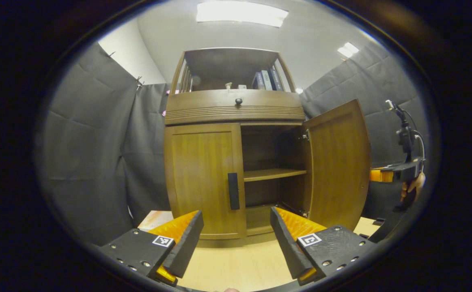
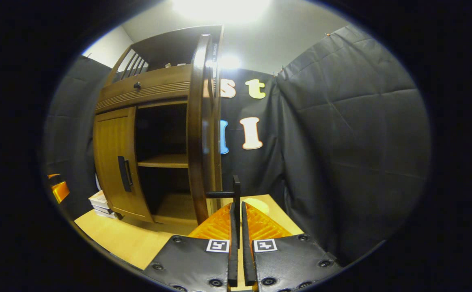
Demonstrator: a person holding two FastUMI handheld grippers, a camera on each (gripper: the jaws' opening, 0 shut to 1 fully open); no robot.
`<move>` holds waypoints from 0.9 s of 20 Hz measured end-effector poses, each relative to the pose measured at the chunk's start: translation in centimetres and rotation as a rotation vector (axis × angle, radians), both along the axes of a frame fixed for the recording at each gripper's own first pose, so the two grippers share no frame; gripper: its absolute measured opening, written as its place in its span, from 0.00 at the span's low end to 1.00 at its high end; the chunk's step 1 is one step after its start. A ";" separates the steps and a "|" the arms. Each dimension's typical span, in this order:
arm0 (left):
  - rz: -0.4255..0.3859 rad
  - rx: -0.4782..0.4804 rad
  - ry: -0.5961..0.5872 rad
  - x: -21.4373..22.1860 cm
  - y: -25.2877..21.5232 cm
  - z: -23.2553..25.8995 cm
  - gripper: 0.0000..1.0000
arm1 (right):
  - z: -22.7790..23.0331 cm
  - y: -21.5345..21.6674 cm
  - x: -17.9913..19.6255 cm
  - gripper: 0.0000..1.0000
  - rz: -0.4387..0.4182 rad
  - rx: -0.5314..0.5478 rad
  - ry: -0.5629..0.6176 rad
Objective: Open the right door of the double-door shoe cabinet with the right hand, and open the left door with the left hand.
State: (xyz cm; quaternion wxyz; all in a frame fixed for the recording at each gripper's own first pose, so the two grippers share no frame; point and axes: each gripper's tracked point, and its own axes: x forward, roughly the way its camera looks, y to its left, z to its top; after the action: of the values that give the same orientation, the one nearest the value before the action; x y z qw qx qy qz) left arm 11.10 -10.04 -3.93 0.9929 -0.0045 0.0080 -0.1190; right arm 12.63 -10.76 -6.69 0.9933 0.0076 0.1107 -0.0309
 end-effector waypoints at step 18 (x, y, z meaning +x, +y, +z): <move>-0.005 -0.065 0.029 15.7 -2.2 -2.0 0.95 | 2.5 6.3 -4.2 0.96 0.117 -0.031 -0.080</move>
State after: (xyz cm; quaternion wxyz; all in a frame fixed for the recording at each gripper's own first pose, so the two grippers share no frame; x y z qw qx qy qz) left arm 26.82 -12.24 -5.90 0.9917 -0.0383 0.0187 -0.1216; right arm 8.46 -4.50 -4.15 0.9971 -0.0131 0.0709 0.0255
